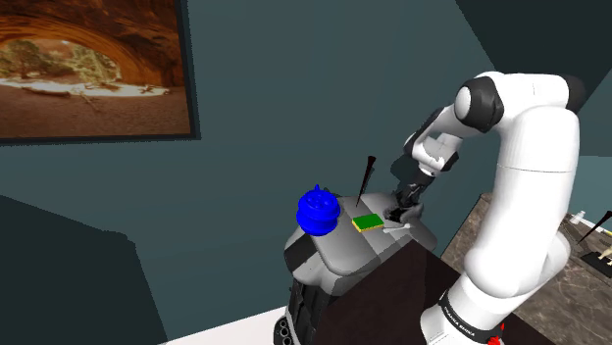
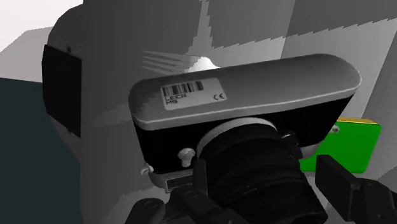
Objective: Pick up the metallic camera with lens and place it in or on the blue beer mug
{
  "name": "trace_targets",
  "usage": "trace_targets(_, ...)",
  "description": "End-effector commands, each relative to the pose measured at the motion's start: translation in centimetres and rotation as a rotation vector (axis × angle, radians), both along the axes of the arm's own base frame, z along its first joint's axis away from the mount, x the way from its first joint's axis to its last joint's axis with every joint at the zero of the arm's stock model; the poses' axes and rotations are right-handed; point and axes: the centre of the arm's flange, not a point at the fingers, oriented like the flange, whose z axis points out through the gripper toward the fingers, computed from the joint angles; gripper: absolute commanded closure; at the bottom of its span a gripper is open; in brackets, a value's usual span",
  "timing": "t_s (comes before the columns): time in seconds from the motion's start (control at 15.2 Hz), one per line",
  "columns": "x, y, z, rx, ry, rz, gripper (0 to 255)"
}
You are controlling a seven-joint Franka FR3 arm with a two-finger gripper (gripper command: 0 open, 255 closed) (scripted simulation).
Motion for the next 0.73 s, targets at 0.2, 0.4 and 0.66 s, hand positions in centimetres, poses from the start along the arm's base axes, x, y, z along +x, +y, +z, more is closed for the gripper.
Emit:
trace_targets(0.2, 0.1, -0.2, 2.7, -0.001, 0.000, 0.000, 255)
trace_targets(0.4, 0.1, -0.2, 4.3, -0.001, 0.000, 0.000, 255)
trace_targets(0.66, 0.1, -0.2, 6.4, -0.001, 0.000, 0.000, 255)
